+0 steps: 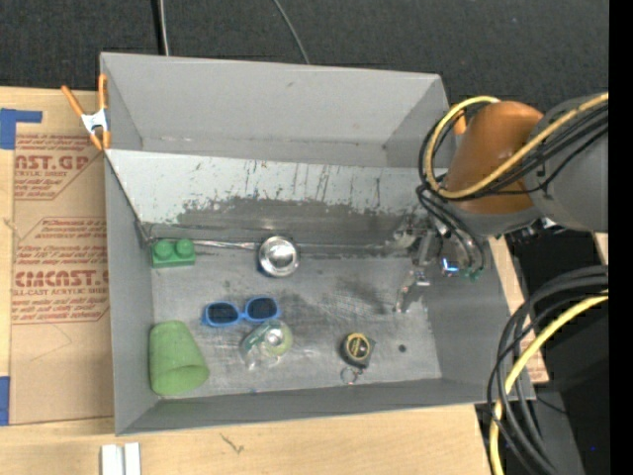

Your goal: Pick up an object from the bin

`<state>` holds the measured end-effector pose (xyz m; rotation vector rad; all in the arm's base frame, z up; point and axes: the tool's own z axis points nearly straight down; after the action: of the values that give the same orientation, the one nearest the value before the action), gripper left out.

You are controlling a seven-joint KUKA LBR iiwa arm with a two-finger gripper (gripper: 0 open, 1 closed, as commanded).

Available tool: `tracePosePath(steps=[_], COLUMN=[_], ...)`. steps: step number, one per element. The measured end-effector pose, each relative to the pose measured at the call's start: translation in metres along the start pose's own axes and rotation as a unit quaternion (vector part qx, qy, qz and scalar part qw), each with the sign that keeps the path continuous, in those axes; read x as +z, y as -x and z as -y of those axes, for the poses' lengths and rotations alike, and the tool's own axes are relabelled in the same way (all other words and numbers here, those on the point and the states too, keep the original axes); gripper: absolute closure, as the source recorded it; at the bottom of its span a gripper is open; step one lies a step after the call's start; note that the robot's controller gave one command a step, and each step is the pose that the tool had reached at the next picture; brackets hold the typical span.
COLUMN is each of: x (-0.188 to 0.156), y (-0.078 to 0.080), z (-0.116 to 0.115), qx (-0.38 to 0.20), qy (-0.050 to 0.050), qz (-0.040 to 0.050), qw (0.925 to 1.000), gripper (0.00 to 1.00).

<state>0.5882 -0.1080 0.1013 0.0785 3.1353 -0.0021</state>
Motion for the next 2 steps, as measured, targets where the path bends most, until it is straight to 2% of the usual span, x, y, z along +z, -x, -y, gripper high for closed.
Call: tracePosePath(steps=[1, 2], x=[-0.001, 0.025], y=[-0.047, -0.099], z=[-0.058, -0.06], qx=[0.008, -0.231], qy=[0.002, -0.002], qz=[-0.0041, 0.0101], qw=[1.0, 0.9729], gripper=[0.0, 0.0])
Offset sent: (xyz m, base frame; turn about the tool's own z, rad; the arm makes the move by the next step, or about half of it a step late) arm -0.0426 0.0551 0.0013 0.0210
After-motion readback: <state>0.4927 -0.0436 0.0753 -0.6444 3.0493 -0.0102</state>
